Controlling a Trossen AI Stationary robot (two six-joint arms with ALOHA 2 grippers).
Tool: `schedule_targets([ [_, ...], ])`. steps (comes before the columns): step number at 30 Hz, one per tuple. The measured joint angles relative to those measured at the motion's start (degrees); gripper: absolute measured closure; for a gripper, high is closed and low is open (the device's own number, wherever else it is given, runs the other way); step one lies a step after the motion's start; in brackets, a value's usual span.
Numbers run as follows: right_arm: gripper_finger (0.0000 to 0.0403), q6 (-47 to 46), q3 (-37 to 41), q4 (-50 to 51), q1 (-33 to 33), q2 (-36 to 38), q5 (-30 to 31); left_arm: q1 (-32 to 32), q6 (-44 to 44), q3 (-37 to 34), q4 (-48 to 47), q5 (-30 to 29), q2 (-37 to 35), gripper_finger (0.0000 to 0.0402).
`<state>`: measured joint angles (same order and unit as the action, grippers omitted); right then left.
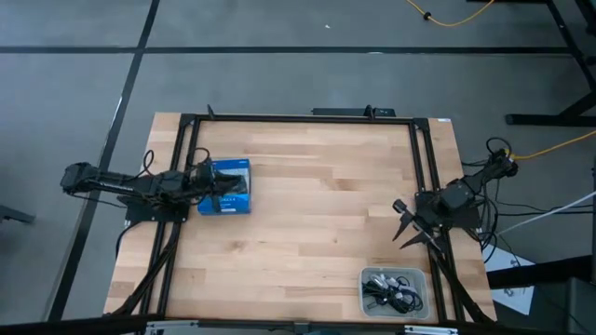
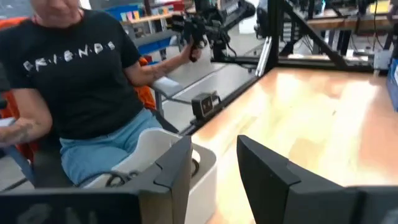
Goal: Pick and place USB-C Cables
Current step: Return to Home Position
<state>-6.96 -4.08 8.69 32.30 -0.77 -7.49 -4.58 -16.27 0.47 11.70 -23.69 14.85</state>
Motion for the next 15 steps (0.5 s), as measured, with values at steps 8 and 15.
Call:
schedule_targets([
  [8, 0.0271, 2.97, -0.3, 2.14, -0.59, -0.48, 3.06, -3.96, 0.38, 0.0, -2.21, 0.1, 0.13, 0.0358],
  [15, 0.0271, -0.86, -0.37, 1.36, -0.57, -0.58, 3.42, -5.71, 0.3, 0.0, -7.04, 0.16, 0.13, 0.0358],
])
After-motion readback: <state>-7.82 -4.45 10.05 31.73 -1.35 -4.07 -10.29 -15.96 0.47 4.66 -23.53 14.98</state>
